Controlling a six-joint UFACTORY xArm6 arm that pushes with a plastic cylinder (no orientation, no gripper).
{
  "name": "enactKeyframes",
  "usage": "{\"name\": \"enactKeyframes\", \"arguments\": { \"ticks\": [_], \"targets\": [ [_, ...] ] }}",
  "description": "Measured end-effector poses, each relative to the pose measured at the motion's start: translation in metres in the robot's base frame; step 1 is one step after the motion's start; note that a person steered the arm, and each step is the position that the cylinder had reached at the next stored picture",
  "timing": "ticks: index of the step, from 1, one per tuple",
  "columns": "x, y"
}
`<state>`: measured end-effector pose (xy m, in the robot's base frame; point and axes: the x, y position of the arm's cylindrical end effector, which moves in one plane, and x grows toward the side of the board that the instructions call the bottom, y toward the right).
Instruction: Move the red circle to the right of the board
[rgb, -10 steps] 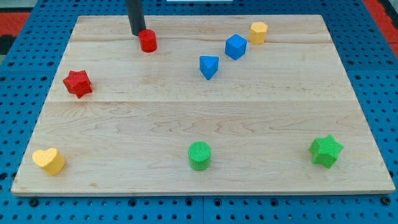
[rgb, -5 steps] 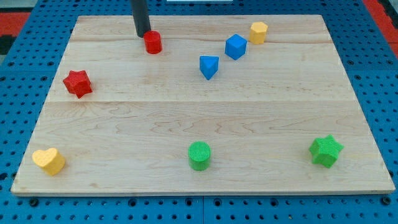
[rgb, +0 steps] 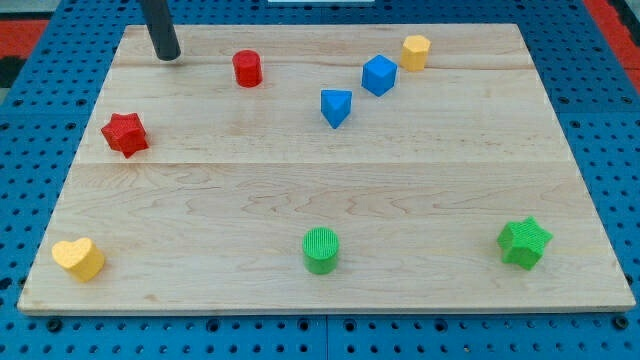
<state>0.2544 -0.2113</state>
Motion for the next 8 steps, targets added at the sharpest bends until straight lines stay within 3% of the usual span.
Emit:
{"name": "enactKeyframes", "arguments": {
  "ticks": [3,5,6,7,8],
  "targets": [
    [0.056,0.014],
    [0.025,0.100],
    [0.024,0.116],
    [0.024,0.090],
    [-0.003,0.101]
  ]
}}
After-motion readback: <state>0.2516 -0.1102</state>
